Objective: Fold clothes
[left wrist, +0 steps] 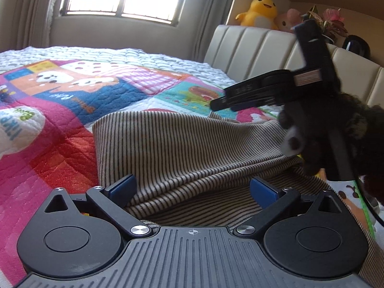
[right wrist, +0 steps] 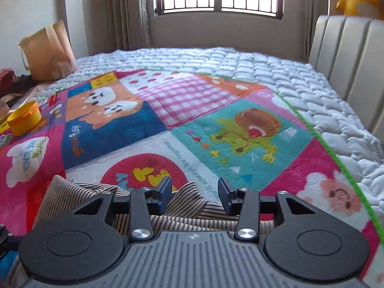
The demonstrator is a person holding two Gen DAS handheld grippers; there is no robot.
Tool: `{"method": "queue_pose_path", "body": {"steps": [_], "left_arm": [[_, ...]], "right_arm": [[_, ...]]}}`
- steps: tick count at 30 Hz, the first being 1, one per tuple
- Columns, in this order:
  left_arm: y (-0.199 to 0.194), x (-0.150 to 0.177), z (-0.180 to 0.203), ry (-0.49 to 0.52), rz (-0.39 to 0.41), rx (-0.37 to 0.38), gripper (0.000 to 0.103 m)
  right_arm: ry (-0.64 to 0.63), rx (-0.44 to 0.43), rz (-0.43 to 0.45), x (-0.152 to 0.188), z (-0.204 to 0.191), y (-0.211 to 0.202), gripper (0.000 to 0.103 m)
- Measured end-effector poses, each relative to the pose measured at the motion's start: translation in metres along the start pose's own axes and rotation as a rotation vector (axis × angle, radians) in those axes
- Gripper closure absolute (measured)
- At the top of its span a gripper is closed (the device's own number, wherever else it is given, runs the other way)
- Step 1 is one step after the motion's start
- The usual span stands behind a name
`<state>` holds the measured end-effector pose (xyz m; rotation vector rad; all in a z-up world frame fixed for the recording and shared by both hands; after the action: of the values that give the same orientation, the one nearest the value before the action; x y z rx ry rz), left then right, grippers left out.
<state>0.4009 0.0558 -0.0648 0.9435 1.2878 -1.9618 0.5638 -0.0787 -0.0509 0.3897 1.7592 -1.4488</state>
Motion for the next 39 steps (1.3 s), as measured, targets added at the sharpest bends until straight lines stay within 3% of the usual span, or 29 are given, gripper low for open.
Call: {"method": "queue_pose_path", "body": {"steps": [3,7,9,11,13,15,17,20,25,30,34,37,39], "left_arm": [[-0.001,-0.001,-0.001,-0.013,0.001,0.011,0.000],[0.000,-0.001,-0.003,-0.022,0.002,0.019,0.000],[0.000,-0.002,-0.003,-0.023,0.002,0.022,0.000],[0.001,-0.002,-0.004,-0.026,0.002,0.023,0.000],[0.001,-0.002,-0.004,-0.027,0.003,0.023,0.000],[0.000,-0.003,-0.005,-0.033,0.006,0.028,0.000],[-0.002,-0.005,-0.007,-0.050,0.015,0.043,0.000],[-0.017,-0.017,-0.015,-0.124,0.059,0.093,0.000],[-0.057,-0.043,-0.036,-0.284,0.161,0.157,0.000],[-0.066,-0.051,-0.042,-0.333,0.141,0.162,0.000],[-0.057,-0.047,-0.039,-0.352,0.096,0.115,0.000],[-0.042,-0.028,-0.023,-0.290,0.057,0.106,0.000],[-0.025,-0.007,-0.019,-0.261,0.009,0.096,0.000]], "right_arm": [[-0.038,0.013,-0.063,0.013,-0.009,0.033,0.051],[-0.046,0.013,-0.033,0.017,-0.009,0.035,0.049],[-0.067,0.052,-0.030,0.017,-0.008,0.035,0.042],[-0.092,0.069,-0.036,0.017,-0.010,0.038,0.042],[-0.129,0.054,-0.033,0.017,-0.015,0.038,0.056],[-0.178,0.048,-0.022,0.018,-0.022,0.035,0.088],[-0.222,0.073,-0.005,0.019,-0.027,0.030,0.096],[-0.228,0.073,0.043,0.016,-0.029,0.003,0.098],[-0.163,-0.039,0.149,0.024,-0.028,-0.096,0.100],[-0.068,-0.131,0.200,0.064,-0.016,-0.179,0.103],[-0.034,-0.137,0.153,0.097,-0.005,-0.181,0.103],[0.027,-0.154,0.128,0.087,0.003,-0.169,0.100],[0.056,-0.161,0.114,0.069,0.007,-0.158,0.093]]}}
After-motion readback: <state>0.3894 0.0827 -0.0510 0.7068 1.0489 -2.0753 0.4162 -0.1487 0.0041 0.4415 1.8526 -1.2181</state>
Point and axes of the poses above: each gripper's, at about its wrist camera, not at the fingertips, and y roughly the way its jaws point, z to its right, x to its underside, the point moved 7 cm from there along y, roughly the way its jaws point, and after that the axes turned 2 degrees about -y, right-handed, at the moved point
